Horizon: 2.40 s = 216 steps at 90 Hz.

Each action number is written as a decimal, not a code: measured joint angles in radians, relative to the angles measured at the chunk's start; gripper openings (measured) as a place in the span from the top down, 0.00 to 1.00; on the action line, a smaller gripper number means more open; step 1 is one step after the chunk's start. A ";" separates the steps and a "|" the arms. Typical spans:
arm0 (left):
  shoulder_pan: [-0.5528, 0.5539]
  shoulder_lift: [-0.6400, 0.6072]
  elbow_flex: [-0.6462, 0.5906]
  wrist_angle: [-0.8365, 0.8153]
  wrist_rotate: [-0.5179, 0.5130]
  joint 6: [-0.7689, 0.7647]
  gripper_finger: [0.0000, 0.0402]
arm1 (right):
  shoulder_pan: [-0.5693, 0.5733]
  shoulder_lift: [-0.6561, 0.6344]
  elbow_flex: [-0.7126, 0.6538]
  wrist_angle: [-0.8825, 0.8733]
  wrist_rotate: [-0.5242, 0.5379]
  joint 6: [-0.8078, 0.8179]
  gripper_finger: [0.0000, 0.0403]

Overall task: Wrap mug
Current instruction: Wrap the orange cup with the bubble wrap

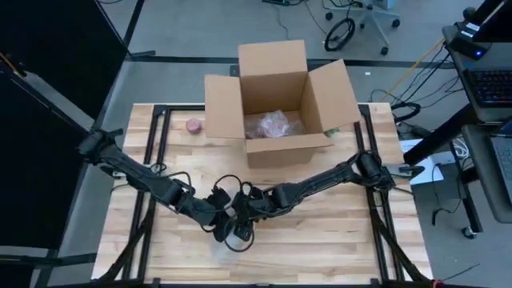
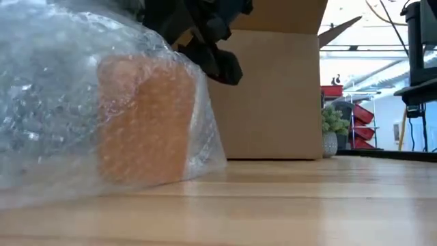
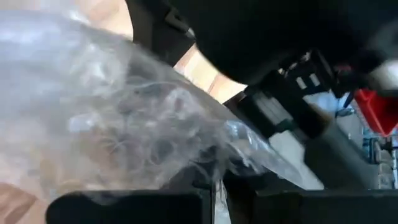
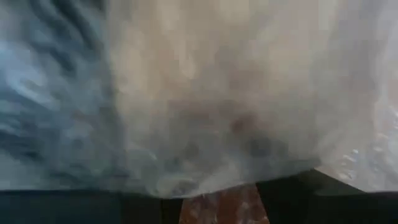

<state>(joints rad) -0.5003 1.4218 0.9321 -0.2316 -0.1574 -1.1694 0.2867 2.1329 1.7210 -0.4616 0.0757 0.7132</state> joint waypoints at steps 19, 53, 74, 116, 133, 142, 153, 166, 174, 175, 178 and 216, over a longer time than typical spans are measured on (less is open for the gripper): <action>0.000 0.033 0.000 -0.001 0.009 -0.001 0.99 | 0.001 -0.012 -0.002 -0.011 -0.004 -0.004 0.61; 0.003 0.051 0.001 -0.024 0.015 -0.001 0.99 | 0.005 -0.063 0.106 -0.277 -0.002 -0.080 0.61; 0.003 0.051 0.000 -0.021 0.007 0.006 0.99 | 0.049 -0.065 0.315 -0.522 0.030 -0.162 0.61; 0.000 0.050 0.000 0.068 0.061 0.326 0.99 | 0.174 -0.063 0.173 -0.133 0.370 -0.293 0.61; 0.001 0.050 0.000 0.067 0.078 0.539 0.99 | 0.172 -0.062 0.087 -0.033 0.376 -0.317 0.61; 0.001 0.050 0.000 0.066 0.111 0.616 0.99 | 0.168 -0.062 0.077 -0.041 0.400 -0.343 0.62; 0.001 0.049 0.000 0.066 0.128 0.660 0.95 | 0.160 -0.062 0.079 -0.019 0.405 -0.392 0.65; 0.001 0.049 0.000 0.066 0.128 0.687 0.84 | 0.146 -0.053 0.080 -0.037 0.401 -0.446 0.65; 0.001 0.049 -0.001 0.058 0.129 0.687 0.77 | 0.134 -0.038 0.080 -0.032 0.393 -0.459 0.65; 0.001 0.049 -0.001 0.055 0.130 0.687 0.77 | 0.133 -0.037 0.080 -0.030 0.392 -0.461 0.65; 0.001 0.049 -0.002 0.050 0.131 0.690 0.74 | 0.131 -0.030 0.080 -0.025 0.389 -0.466 0.65; 0.003 0.048 -0.005 0.045 0.130 0.655 0.66 | 0.132 -0.007 0.081 -0.035 0.318 -0.461 0.98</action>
<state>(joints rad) -0.4976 1.4694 0.9276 -0.1862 -0.0269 -0.5149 0.4191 2.1262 1.8019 -0.4962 0.3937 0.2519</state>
